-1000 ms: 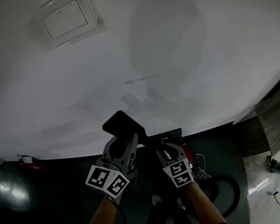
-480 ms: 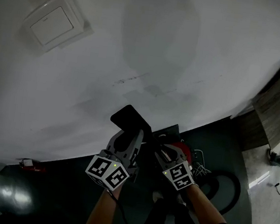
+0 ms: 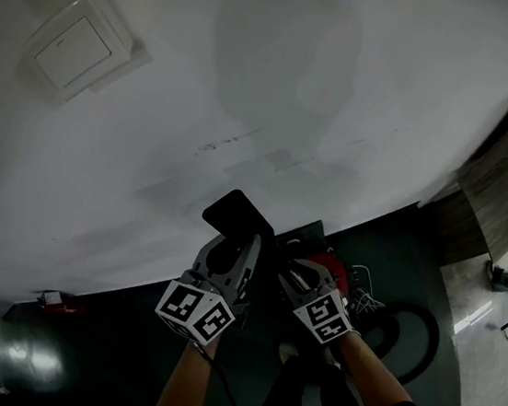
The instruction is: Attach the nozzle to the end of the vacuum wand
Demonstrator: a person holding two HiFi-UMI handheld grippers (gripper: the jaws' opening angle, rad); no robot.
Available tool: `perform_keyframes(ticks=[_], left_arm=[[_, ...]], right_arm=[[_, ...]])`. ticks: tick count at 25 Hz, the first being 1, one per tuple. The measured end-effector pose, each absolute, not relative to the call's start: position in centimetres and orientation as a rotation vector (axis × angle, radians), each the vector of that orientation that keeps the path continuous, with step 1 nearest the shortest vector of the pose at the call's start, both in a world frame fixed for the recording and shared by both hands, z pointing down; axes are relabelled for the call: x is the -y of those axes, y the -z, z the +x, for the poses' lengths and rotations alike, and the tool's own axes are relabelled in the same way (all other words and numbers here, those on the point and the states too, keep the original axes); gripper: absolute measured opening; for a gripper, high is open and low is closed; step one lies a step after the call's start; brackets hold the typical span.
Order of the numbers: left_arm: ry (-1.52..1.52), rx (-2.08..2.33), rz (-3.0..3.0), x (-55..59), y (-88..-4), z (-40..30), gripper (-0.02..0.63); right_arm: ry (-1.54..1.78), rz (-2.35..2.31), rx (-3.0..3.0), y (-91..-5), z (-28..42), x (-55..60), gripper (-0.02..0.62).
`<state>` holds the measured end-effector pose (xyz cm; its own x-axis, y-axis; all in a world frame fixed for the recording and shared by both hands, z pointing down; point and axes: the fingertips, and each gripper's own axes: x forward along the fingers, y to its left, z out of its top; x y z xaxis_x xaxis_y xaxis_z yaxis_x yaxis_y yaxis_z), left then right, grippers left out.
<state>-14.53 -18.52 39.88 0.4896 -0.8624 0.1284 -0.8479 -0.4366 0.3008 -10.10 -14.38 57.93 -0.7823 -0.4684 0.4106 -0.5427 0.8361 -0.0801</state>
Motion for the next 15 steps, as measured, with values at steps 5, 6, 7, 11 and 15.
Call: perform_keyframes(ticks=[5,6,7,11,15], left_arm=[[0.119,1.389,2.357,19.0,-40.4,-15.6,0.086],[0.142,1.376,2.334,19.1,-40.6,-15.8,0.086],[0.165,1.363,2.309,19.3,-40.8,-16.1,0.086],[0.182,1.297,2.264,19.8,-41.1,-16.6,0.086],[0.106,1.285,2.318,19.9,-41.1,-15.3,0.086]], right_arm=[[-0.259,0.742,2.655,-57.7,-10.2,14.0,0.146],[-0.258,0.741,2.659,-57.7,-10.1,13.9,0.146],[-0.257,0.738,2.663,-57.7,-10.1,13.8,0.146],[-0.236,0.710,2.677,-57.6,-10.0,13.3,0.146],[-0.231,0.654,2.672,-58.3,-10.6,12.2,0.146]])
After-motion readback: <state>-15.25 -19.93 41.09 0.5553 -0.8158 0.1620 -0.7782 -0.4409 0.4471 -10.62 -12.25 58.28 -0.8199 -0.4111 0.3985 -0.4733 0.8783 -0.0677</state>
